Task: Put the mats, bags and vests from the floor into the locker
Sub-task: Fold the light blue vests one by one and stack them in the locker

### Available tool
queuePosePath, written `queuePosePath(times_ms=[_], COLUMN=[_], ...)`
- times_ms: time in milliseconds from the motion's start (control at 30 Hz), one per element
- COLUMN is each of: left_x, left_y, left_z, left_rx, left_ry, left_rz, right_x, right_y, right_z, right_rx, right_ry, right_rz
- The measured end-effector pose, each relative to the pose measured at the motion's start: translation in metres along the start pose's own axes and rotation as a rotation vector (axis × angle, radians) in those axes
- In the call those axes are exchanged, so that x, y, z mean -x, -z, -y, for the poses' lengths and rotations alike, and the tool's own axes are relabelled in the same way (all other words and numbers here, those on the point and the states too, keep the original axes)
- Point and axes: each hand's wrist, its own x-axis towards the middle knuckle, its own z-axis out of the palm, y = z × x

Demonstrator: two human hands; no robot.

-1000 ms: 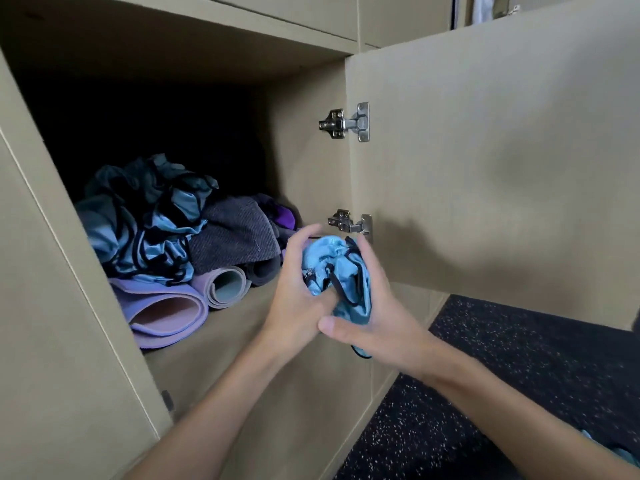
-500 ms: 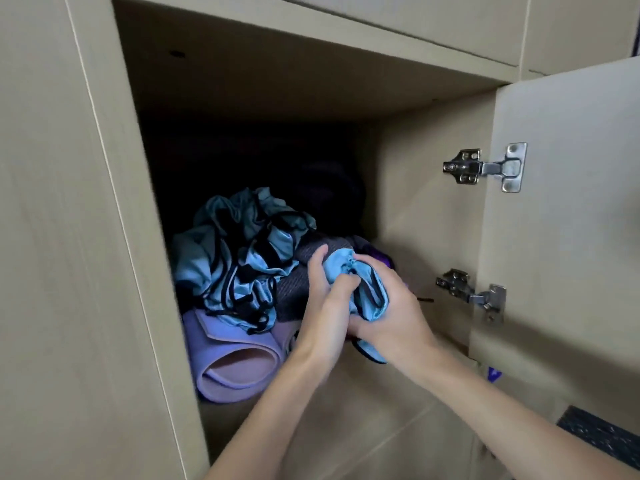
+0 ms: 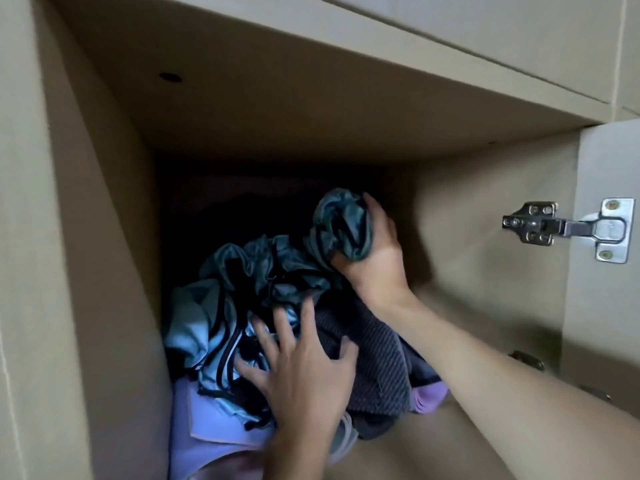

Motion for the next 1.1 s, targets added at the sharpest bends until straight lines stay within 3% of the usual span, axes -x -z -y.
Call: queuePosePath(times_ms=[100, 133, 233, 633, 967, 1100], left_x=[-0.007, -0.009, -0.008, -0.001, 0.033, 0.061], left_y=[-0.005, -0.006, -0.007, -0.003, 0.028, 0.042], left_z=[0.010, 0.012, 0.015, 0.018, 0.008, -0.003], left_rx=[0.024, 0.025, 0.017, 0.088, 0.161, 0.151], left_ry=[0.064, 0.078, 0.080, 0.022, -0.046, -0.104], left_rz=[0.017, 0.026, 0.029, -0.024, 0.075, 0.006], right_x=[-0.009, -0.007, -0.003, 0.014, 0.061, 0.102], right_y=[-0.031, -0.036, -0.044, -0.009, 0.045, 0.078], right_z=[-0.005, -0.009, -0.025, -0.026, 0.002, 0.014], right_rx=[0.005, -0.057, -0.111, 0.220, 0.205, 0.195], right_ry=[-0.057, -0.109, -0.145, -0.126, -0.180, -0.277], right_rz=[0.590, 0.693, 0.647, 0.494, 0.460, 0.418])
